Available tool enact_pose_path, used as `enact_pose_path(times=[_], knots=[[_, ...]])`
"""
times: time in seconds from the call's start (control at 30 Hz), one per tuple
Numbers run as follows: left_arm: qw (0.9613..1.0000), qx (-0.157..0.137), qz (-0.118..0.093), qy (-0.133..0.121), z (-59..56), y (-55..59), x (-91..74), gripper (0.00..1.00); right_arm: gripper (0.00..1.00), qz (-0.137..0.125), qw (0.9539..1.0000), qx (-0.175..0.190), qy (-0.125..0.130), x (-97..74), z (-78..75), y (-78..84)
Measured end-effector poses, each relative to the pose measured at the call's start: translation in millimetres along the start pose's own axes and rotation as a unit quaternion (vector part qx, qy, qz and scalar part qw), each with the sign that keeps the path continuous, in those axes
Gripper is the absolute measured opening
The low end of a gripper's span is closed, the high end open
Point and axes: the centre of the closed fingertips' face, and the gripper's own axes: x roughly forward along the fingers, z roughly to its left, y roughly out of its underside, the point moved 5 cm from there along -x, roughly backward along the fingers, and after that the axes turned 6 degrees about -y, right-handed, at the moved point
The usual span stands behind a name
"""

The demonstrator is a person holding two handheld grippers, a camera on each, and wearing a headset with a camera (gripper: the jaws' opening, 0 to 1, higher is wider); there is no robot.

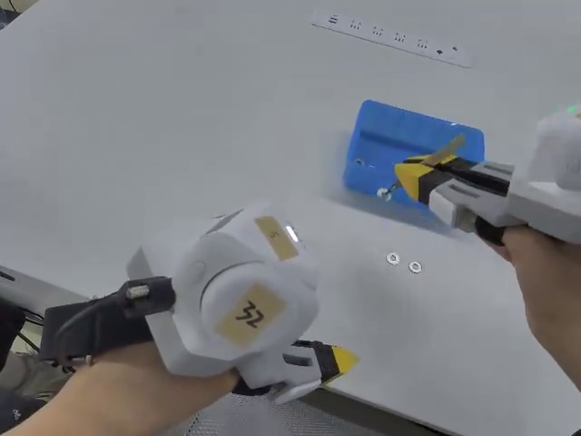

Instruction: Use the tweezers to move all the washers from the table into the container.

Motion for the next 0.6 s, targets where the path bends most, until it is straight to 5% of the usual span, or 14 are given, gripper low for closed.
enact_pose_path(times=[0.27,0.6], knots=[[1.0000,-0.006,-0.004,-0.005,2.4,-0.6,-1.1,0.99,0.02,-0.020,0.9993,0.009,0.031,12.9,-24.7,-10.5],[0.9999,-0.007,-0.004,-0.007,2.9,-0.5,-0.9,0.99,0.03,0.021,0.9984,0.017,0.050,42.8,-52.6,10.9]])
